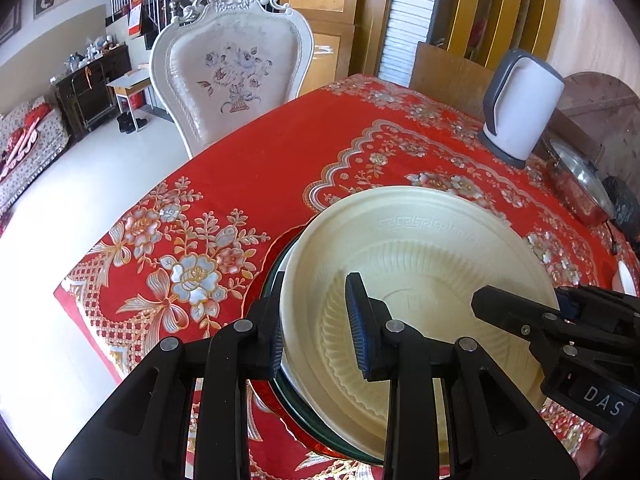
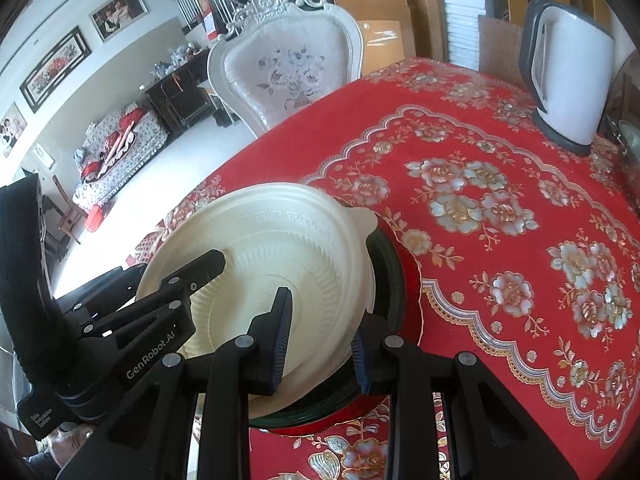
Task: Organize plates and bowls
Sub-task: 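Lower the beige plate onto the white plate and open both grippers, then withdraw both grippers and move them toward the small white bowl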
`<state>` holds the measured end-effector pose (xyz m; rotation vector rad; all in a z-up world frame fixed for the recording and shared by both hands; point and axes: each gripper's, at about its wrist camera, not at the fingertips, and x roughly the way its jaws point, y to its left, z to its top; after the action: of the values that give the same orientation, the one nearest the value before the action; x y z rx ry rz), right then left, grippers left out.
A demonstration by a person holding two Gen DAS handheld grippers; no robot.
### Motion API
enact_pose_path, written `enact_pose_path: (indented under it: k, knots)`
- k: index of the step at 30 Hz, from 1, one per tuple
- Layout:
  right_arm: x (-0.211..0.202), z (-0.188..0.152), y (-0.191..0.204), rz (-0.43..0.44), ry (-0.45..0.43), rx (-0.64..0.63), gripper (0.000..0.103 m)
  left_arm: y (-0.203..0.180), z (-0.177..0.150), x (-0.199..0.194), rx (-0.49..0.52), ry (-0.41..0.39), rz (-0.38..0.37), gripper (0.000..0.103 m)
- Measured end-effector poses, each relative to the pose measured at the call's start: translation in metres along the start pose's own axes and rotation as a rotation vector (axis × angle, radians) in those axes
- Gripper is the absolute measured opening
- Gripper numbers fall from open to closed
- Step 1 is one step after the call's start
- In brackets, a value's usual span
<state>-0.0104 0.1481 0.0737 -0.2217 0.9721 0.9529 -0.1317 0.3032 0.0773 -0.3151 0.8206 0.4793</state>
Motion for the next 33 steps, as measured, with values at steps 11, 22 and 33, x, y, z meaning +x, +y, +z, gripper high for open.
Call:
enact_pose_path:
  k: [11,22,33]
  knots:
    - [0.006,-0.002,0.003,-0.031,0.021,-0.016,0.028,-0.003,0.000,-0.003,0.020,-0.053,0.040,0.028]
    - [-0.001,0.001,0.003,-0.098,-0.009,-0.037,0.032,-0.006,0.002,-0.008,0.028,-0.078,0.038,0.029]
    - [-0.020,-0.003,-0.012,-0.087,-0.058,0.011,0.032,-0.017,0.004,-0.020,0.036,-0.116,0.020,0.056]
